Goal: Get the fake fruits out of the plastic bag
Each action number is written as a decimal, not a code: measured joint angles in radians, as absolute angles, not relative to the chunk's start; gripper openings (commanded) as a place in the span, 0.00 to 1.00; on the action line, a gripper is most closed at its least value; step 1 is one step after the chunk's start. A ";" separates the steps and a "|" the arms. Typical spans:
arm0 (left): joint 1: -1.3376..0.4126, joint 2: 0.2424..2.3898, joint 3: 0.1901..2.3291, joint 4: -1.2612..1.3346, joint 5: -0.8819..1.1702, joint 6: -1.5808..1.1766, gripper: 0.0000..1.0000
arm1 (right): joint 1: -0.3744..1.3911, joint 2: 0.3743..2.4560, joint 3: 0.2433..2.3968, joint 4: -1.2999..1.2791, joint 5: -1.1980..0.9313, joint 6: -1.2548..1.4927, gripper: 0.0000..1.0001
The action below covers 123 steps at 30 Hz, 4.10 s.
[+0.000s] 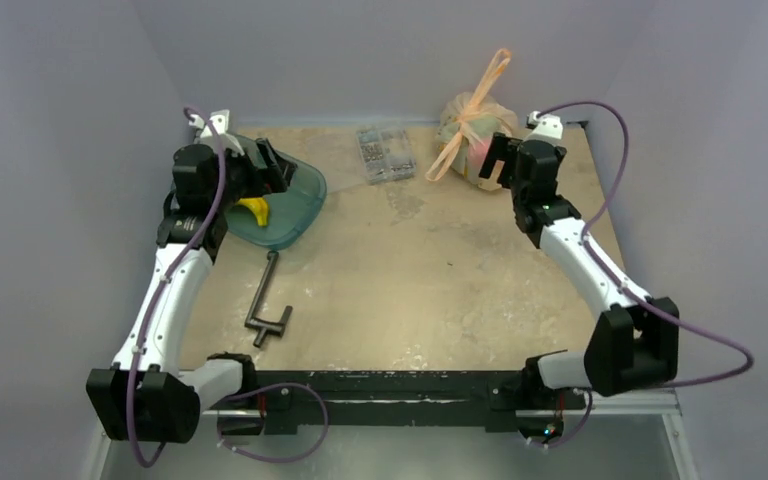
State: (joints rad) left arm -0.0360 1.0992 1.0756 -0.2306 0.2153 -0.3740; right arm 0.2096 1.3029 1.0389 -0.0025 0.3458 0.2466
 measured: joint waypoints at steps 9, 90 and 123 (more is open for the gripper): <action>-0.038 1.134 1.068 -0.142 0.429 -0.380 1.00 | 0.210 1.556 1.118 0.049 0.349 0.269 0.99; -0.414 1.514 1.292 -0.387 0.674 -0.382 0.70 | 0.391 1.238 0.550 0.212 -0.400 0.464 0.00; -0.742 1.806 1.411 -0.568 0.321 -0.299 0.65 | 0.412 1.003 0.548 -0.082 -0.429 0.503 0.00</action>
State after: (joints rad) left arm -0.7422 1.8057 1.4109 -0.5682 0.3206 -0.2985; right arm 0.4122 1.0027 0.5476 -0.0818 -0.4290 0.5026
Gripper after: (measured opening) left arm 0.764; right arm 0.003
